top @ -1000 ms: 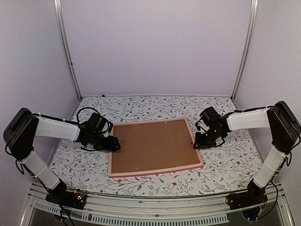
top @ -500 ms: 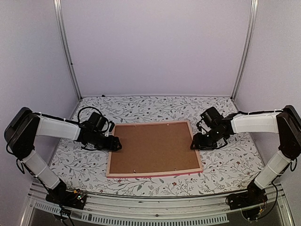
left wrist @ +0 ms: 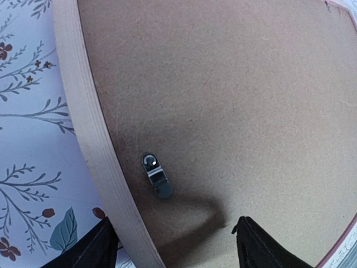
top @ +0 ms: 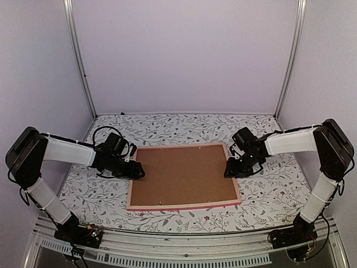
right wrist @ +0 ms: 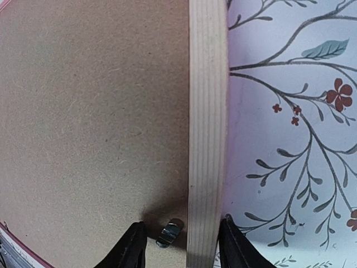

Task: Put the photo into the frame
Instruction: Press the fastener onto the backboard.

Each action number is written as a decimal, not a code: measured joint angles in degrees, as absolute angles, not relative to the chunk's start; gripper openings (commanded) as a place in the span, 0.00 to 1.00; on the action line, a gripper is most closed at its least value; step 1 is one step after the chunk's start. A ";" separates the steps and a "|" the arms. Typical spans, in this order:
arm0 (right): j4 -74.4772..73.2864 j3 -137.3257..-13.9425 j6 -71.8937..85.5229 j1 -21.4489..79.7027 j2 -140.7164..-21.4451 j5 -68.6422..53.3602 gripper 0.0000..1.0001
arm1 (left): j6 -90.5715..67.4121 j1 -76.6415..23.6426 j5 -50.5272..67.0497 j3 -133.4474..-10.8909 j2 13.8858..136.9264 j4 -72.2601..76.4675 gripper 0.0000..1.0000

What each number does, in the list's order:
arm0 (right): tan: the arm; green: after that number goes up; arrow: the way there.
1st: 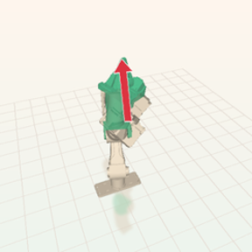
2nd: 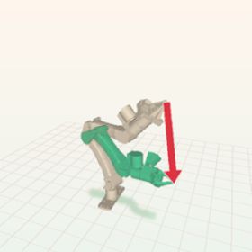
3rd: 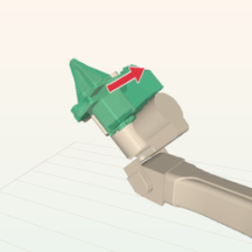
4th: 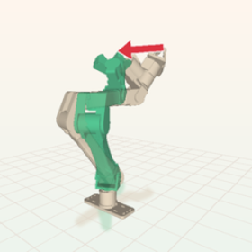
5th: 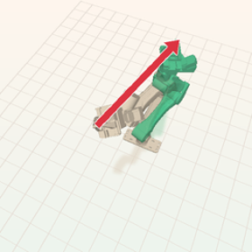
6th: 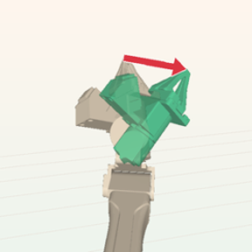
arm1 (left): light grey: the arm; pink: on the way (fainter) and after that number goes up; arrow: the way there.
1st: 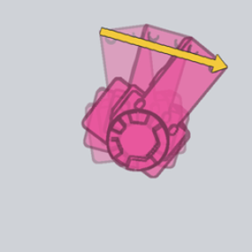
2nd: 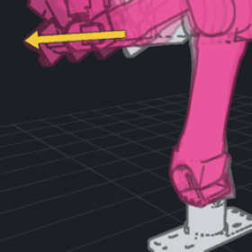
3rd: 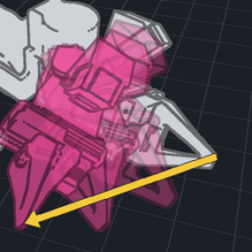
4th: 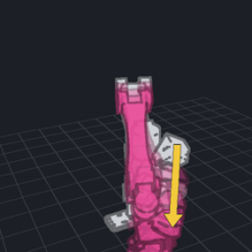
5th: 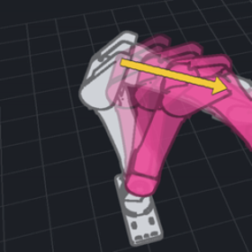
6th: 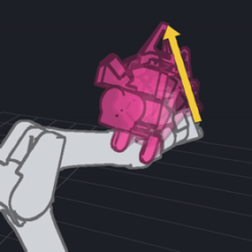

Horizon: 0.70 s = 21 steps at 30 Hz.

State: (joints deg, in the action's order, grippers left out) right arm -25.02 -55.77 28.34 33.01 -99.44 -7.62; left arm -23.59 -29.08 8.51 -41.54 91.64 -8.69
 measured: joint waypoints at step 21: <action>-25.69 -56.07 29.71 32.64 -99.59 -6.57 0.27 | -23.59 -29.08 8.49 -41.52 91.64 -8.71 0.74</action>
